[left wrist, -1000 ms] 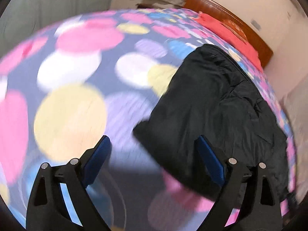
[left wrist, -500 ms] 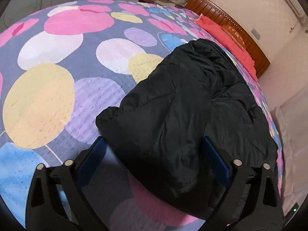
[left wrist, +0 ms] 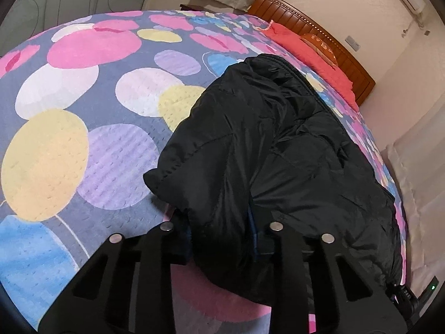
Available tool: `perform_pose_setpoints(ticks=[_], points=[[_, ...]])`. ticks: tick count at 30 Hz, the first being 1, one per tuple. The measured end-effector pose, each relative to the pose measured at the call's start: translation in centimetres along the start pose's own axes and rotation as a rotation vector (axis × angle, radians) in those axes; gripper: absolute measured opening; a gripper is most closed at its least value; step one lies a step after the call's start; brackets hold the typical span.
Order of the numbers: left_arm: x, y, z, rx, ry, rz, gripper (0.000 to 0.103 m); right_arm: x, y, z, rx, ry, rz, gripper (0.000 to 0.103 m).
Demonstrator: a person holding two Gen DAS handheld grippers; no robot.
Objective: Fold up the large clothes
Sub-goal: 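Lay the folded hem onto the jacket and open both grippers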
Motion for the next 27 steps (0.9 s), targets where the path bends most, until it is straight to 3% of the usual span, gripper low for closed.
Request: perform_pose_setpoints(ticks=[10,27], points=[[2.0,3.9,2.0,0.038,0.023,0.027,0.024,1.8,3.2,-0.6,-0.038,0.001,0.025,0.023],[9.7,12.9,8.2,0.015,-0.007,0.046,0.024,9.8,11.2,-3.8,-0.059,0.094,0.098,0.023]])
Point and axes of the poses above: each gripper's, at about its wrist camera, not at the fingertips, and y roughly against the way its jaws point, z to its left, x to its underside, the point moved 9 cm from there along -y, roughly the way its jaws point, and after that the axes turned 1 degree about -x, right-handed, at the moved point
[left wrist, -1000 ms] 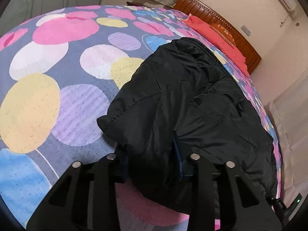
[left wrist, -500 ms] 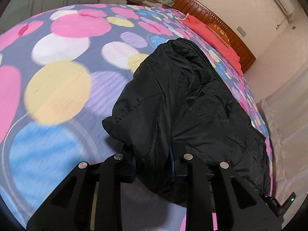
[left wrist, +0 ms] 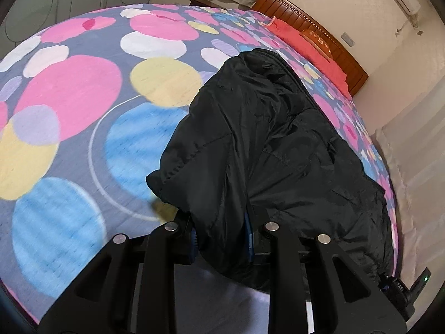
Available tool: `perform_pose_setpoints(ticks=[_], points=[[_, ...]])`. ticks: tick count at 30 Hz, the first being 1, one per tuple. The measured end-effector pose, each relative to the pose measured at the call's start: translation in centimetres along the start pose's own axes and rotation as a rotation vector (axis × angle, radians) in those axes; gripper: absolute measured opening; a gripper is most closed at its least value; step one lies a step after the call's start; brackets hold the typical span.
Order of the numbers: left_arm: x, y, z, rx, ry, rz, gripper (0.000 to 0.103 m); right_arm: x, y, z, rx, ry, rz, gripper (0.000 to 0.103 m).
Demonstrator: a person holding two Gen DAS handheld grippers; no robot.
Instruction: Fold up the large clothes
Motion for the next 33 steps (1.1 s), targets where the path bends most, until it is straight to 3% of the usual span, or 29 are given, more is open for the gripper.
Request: perform_pose_setpoints(ticks=[5,8,10,16,22,29,33], points=[[0.0,0.0,0.3,0.005,0.011,0.001,0.034,0.0,0.2,-0.2,0.01,0.0,0.005,0.03],[-0.2,0.6,0.9,-0.011,0.012,0.002,0.05,-0.1,1.1,0.0,0.049,0.031,0.004,0.034],[-0.3,1.3,1.4,-0.039,-0.001,-0.018,0.067,0.0,1.9,0.0,0.074,0.05,0.001,0.037],[-1.2,3.8,2.8,-0.097,-0.046,-0.084,0.079,0.6,5.4,0.5,0.185,0.154,-0.03,0.045],[-2.7,4.3,4.0,-0.138,-0.06,-0.116,0.083,0.3,6.9,5.0,0.208,0.308,-0.087,0.047],[-2.9,3.0,3.8,-0.143,-0.077,-0.088,0.083,0.5,1.8,14.2,0.136,0.495,-0.055,0.048],[-2.7,2.6,3.9,-0.147,-0.081,-0.074,0.083,0.3,-1.1,18.5,0.154,0.591,-0.075,0.048]])
Point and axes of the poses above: each gripper's, at about its wrist camera, not at the fingertips, and y roughly against the way its jaws point, z to its left, x to its underside, the point moved 9 cm from there along -y, roughly the way its jaws point, and after that the axes turned 1 degree about -x, right-handed, at the moved point
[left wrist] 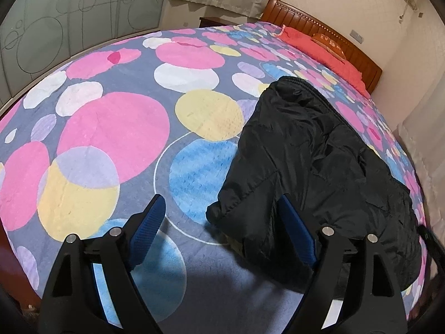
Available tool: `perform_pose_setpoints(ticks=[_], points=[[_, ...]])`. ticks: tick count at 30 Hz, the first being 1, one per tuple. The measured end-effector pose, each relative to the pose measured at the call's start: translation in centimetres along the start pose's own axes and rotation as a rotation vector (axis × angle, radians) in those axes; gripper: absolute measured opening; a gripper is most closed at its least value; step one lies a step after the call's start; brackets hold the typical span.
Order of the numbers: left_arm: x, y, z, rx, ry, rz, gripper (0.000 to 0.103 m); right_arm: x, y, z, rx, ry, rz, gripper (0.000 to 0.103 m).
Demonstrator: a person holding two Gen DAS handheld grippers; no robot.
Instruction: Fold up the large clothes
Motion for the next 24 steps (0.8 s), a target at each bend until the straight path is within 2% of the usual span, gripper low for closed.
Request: perform_pose_setpoints(ticks=[6,10,13,17,24], points=[[-1.2,-0.4,0.1,-0.004,-0.008,0.002,0.083,-1.6,-2.9,3.4,0.032,0.06,0.005,0.048],[-2.7,-1.1,-0.7,0.005,-0.036,0.004,0.084,-0.3,-5.6,3.9,0.074,0.08,0.063,0.048],[-3.2,-2.2,-1.7,0.027,-0.067,0.041,0.084,0.9,-7.1,3.8,0.111,0.097,0.089,0.048],[-3.8,-3.7,-3.0,0.062,-0.084,0.078,0.084,1.5,-7.8,3.9,0.137,0.101,0.088,0.048],[-4.7,-6.8,-5.0,0.12,-0.108,0.133,0.085,1.7,-8.0,4.0,0.134,0.089,0.077,0.048]])
Point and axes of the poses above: each gripper's, at about its wrist camera, not at the fingertips, and y roughly against the way its jaws point, z to its left, x to its underside, the point moved 9 cm from there along -y, roughly the way its jaws point, and after that the axes turned 1 degree about -x, right-handed, at the moved point
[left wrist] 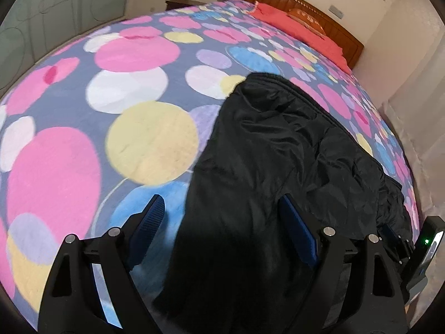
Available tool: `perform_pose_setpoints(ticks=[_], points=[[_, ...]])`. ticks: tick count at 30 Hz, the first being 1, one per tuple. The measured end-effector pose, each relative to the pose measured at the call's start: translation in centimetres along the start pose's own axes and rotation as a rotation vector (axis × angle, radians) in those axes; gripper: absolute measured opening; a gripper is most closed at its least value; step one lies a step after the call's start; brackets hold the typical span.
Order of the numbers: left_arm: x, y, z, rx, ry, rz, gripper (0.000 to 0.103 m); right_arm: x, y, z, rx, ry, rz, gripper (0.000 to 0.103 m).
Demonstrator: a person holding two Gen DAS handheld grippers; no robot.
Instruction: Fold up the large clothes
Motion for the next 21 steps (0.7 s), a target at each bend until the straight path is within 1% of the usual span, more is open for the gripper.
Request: perform_pose_setpoints(ticks=[5,7,12,13,15,16,20,21], points=[[-0.2,-2.1,-0.3,0.034,0.02,0.051,0.086,0.0,-0.1,0.1,-0.01,-0.011,-0.004,0.048],[-0.2,-2.8,-0.5,0.042,0.018,0.067,0.09,0.0,0.0,0.1,-0.012,-0.015,-0.006,0.048],[-0.2,-4.5,-1.4,0.127,0.025,0.15,0.091,0.0,0.0,-0.1,-0.017,-0.02,-0.01,0.048],[-0.4,-4.6,-1.6,0.133,0.021,0.153,0.091,-0.1,-0.1,-0.1,-0.018,-0.021,-0.01,0.048],[-1.0,-5.1,-1.9,0.145,-0.01,0.167,0.092,-0.1,-0.1,-0.2,-0.021,-0.023,-0.011,0.048],[-1.1,-5.4,-2.0,0.153,-0.023,0.179,0.094,-0.1,-0.1,-0.2,-0.022,-0.024,-0.013,0.048],[-1.3,-6.3,-2.1,0.206,-0.072,0.234,0.097,-0.1,0.0,-0.2,-0.027,-0.028,-0.016,0.048],[-1.2,-6.3,-2.3,0.215,-0.095,0.236,0.098,0.0,0.0,-0.2,-0.03,-0.03,-0.017,0.048]])
Point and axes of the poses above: each gripper's, at about its wrist camera, not at the fingertips, and y roughly against the way its jaws point, z to its left, x to its underside, the point moved 9 cm from there along -y, roughly the way its jaws point, and after that the axes turned 1 degree about -x, right-handed, at the moved point
